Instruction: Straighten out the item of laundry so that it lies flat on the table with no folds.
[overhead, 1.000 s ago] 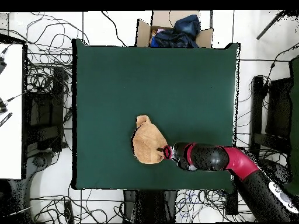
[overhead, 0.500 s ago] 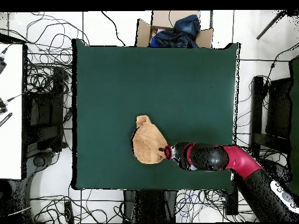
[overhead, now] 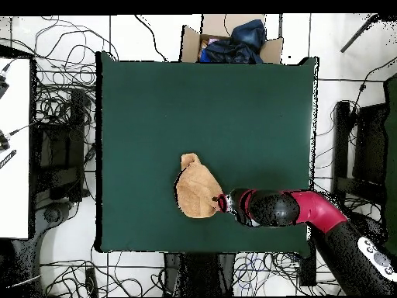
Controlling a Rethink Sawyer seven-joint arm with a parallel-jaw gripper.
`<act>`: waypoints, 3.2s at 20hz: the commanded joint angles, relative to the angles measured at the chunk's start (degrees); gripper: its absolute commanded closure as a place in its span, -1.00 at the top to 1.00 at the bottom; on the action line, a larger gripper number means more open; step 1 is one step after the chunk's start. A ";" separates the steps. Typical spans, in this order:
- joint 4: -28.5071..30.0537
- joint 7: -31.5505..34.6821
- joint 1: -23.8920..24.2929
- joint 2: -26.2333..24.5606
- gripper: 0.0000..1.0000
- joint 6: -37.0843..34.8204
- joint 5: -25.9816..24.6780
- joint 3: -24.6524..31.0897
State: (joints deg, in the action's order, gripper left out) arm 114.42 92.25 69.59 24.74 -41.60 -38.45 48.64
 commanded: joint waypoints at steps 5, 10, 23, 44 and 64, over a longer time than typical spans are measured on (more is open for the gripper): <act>-5.67 -6.51 -2.44 -2.24 1.00 -6.42 -0.77 -4.73; -5.20 -6.25 -1.93 -3.14 1.00 -6.32 -0.25 -4.69; -5.08 -6.49 -1.46 -5.85 1.00 -5.67 0.74 -3.99; -8.76 -6.40 -7.40 -0.11 1.00 -4.58 -8.33 -9.39; -6.08 -4.98 -4.15 -5.85 1.00 -2.70 -2.73 -7.17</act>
State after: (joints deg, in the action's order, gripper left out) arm 112.10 92.25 65.27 22.81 -42.60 -43.57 42.97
